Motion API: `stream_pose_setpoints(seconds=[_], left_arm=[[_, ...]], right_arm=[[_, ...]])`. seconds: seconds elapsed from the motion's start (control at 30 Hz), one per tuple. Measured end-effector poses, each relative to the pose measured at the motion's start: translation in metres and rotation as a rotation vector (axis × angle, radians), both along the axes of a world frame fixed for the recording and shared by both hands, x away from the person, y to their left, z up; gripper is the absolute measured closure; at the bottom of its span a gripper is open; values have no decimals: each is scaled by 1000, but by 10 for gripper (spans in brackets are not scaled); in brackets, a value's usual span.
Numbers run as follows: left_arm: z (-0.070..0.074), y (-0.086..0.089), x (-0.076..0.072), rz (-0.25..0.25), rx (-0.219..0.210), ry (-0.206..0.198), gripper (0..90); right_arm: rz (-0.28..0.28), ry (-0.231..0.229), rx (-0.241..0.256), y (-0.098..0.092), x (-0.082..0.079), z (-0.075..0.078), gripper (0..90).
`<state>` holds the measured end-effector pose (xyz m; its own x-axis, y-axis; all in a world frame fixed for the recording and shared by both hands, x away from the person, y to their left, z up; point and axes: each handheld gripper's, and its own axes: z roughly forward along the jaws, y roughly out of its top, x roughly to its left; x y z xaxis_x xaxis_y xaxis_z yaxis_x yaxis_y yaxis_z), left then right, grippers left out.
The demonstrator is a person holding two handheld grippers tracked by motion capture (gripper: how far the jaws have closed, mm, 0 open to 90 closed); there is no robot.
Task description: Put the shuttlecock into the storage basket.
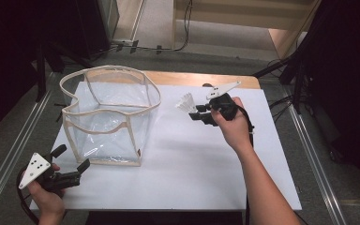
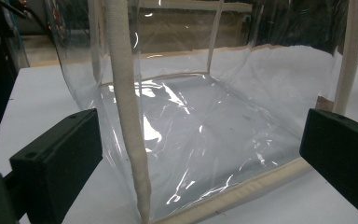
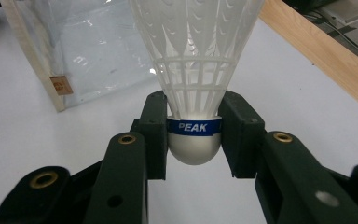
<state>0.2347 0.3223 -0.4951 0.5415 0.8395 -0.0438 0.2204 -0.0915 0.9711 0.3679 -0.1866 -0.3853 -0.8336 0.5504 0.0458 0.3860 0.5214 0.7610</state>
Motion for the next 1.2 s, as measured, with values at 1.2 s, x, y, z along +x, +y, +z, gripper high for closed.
stream_pose_setpoints(seconds=[1.2], left_arm=[[0,-1,0,0,9,0,0]], right_arm=[[-60,-90,147,2,-2,27,625]])
